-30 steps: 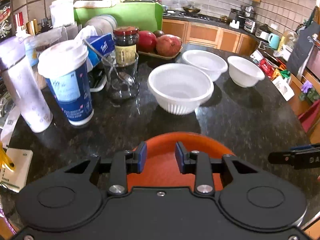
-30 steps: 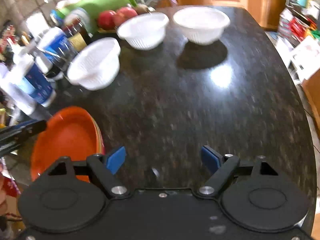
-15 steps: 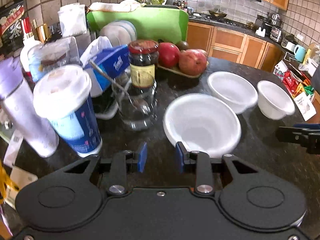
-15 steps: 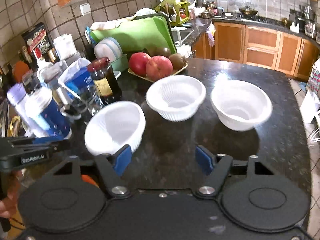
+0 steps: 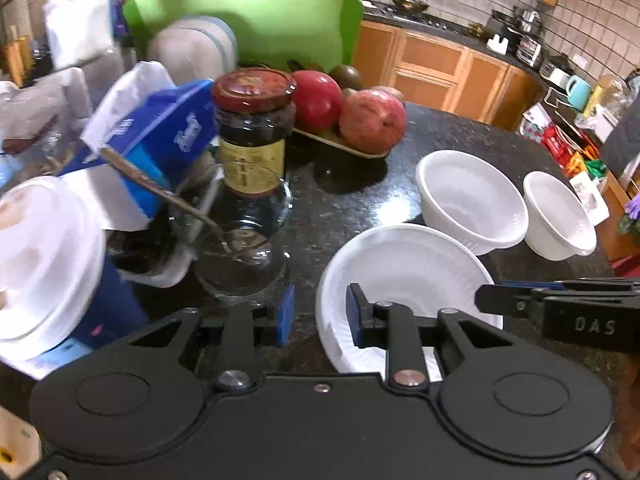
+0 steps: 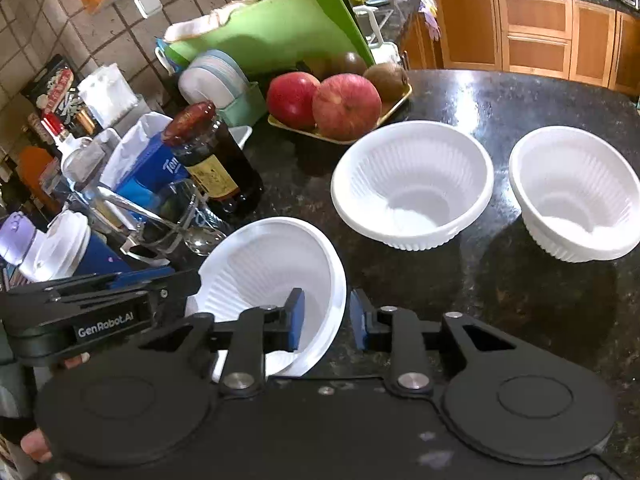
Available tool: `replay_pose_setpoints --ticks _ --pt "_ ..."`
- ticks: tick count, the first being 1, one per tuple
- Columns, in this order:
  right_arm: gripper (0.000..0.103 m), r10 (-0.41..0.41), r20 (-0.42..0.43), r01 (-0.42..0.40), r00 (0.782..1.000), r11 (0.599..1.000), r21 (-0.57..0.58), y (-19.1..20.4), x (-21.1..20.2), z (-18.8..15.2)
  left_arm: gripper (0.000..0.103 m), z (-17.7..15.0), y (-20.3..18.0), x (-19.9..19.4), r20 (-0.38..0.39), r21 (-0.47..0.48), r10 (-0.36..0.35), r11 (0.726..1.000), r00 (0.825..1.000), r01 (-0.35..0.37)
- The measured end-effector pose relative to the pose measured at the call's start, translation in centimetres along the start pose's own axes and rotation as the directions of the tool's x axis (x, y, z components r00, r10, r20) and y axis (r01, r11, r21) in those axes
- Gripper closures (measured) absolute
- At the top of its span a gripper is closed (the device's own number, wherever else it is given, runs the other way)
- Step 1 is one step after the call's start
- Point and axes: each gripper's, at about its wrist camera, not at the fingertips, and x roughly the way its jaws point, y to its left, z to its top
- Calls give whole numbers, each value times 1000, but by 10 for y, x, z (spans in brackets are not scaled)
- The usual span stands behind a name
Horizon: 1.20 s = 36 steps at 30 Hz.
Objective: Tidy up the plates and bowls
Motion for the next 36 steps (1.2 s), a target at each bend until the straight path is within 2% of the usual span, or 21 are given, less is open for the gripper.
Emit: replay_pose_setpoints --ticks 6,10,13,20,27,36 --pt "85 -29 -2 29 1000 999 -21 5 10 -2 74 2 -4 14 -33 13 -26 1000 999 27" --pt "85 -51 2 51 999 998 -28 5 14 -2 79 4 -5 23 -51 24 -28 999 998 30" --pt "86 -69 11 69 998 997 -30 4 12 -4 79 4 -9 25 -58 35 -42 998 997 44" --pt "86 -120 26 120 992 993 19 -14 -7 -20 79 -2 -24 22 -90 72 -126 989 988 133" --pt "86 -184 35 180 982 979 100 -36 -46 -54 79 -17 -56 11 -142 142 -211 963 967 231" --pt "86 -227 -2 222 974 946 236 -69 -96 -116 79 -43 -101 -16 -211 234 -309 905 927 355"
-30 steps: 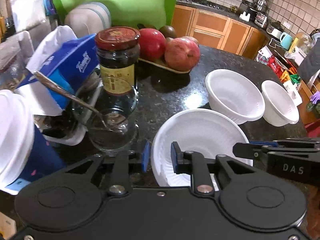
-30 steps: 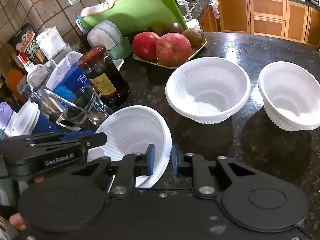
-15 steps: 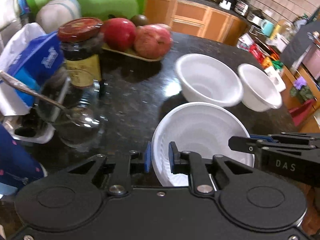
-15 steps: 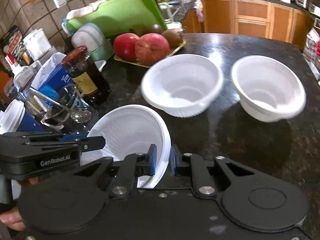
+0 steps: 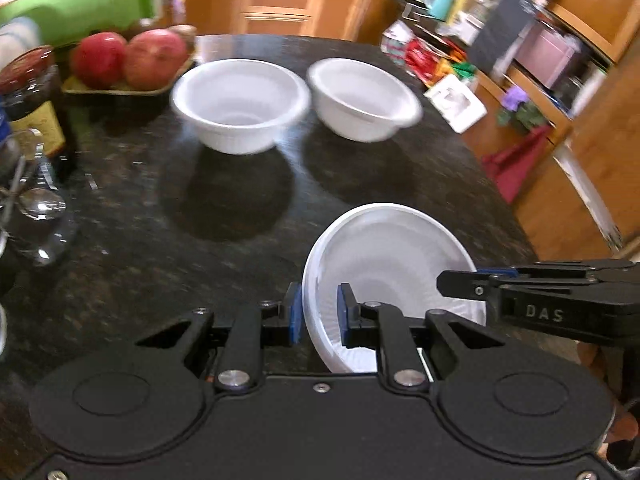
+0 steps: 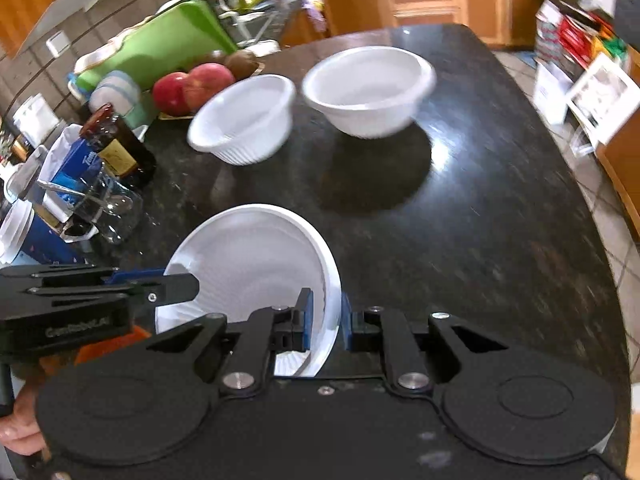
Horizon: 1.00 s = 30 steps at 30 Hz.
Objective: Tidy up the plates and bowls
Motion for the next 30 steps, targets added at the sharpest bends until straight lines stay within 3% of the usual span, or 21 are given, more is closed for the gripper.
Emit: replay_pose_setpoints --ticks 5,14,21,30 --pt "86 -26 -3 26 1000 999 31 -17 -22 -21 79 -10 -28 -2 -27 50 -32 998 999 34" --pt "86 -12 -23 13 1000 999 34 -44 -51 -43 79 -23 -55 -1 -77 41 -60 997 995 63" --pt "86 31 -56 -31 998 999 10 -58 -45 -43 79 -28 -62 8 -90 7 -30 999 995 31" --pt "74 67 -48 -70 997 996 -54 -72 -46 -38 79 -31 -70 7 -56 -26 42 999 998 -43"
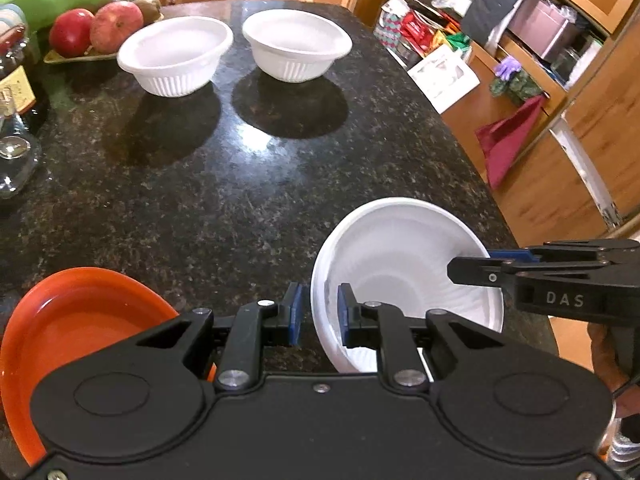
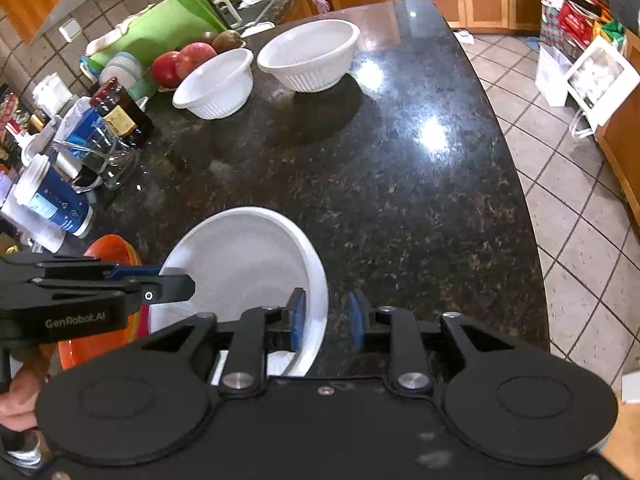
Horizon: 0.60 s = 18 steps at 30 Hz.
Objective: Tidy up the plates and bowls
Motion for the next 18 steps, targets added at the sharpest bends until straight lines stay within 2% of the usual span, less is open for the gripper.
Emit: replay_pose_setpoints --ticks 5,18 --pt "69 25 21 -24 999 999 -27 -5 -7 8 78 1 -3 -6 36 -22 40 999 999 -39" --pt "66 124 67 -118 990 989 -84 -17 -28 26 78 2 -3 -20 100 -89 129 989 987 -120"
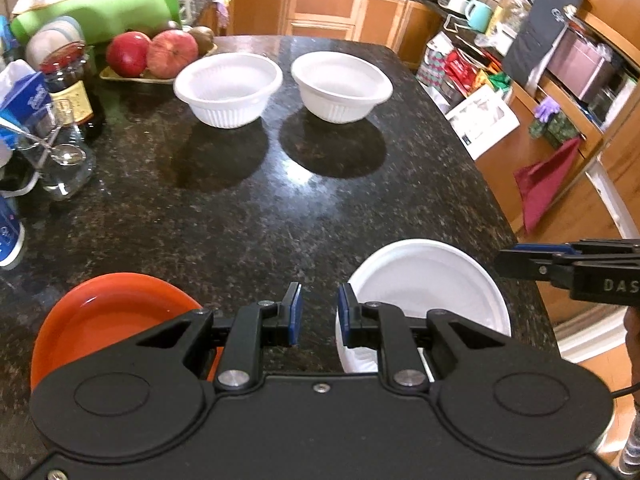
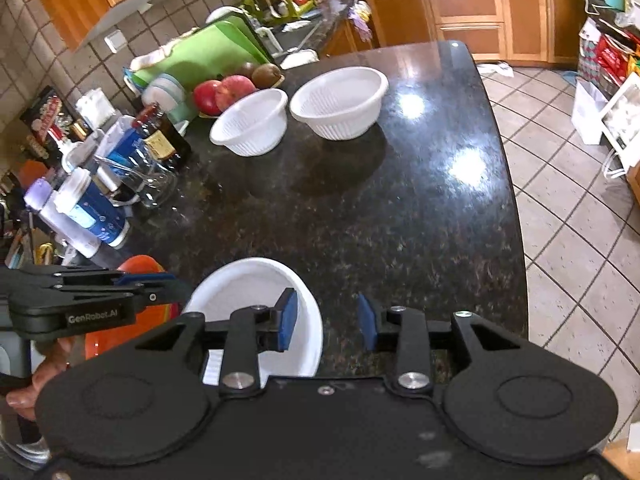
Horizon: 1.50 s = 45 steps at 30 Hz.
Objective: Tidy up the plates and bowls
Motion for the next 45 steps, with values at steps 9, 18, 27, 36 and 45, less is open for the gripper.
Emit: replay_pose_setpoints --ticks 9,18,27,36,45 --pt "65 49 90 -46 995 998 -37 -9 -35 8 77 1 -2 -9 54 -42 50 998 997 -47" --pt "62 -78 209 80 975 997 2 -45 -71 11 77 8 -14 -6 115 -37 83 996 990 -80" --pt "62 -301 248 288 921 954 86 -69 -94 7 77 34 -25 6 232 39 121 990 965 -134" --pt "62 -501 251 470 828 865 176 -60 -114 -1 77 48 -34 23 256 146 98 979 962 -139" --pt "59 -603 195 591 773 797 123 -41 -120 -17 77 61 -36 32 198 162 86 980 976 -119"
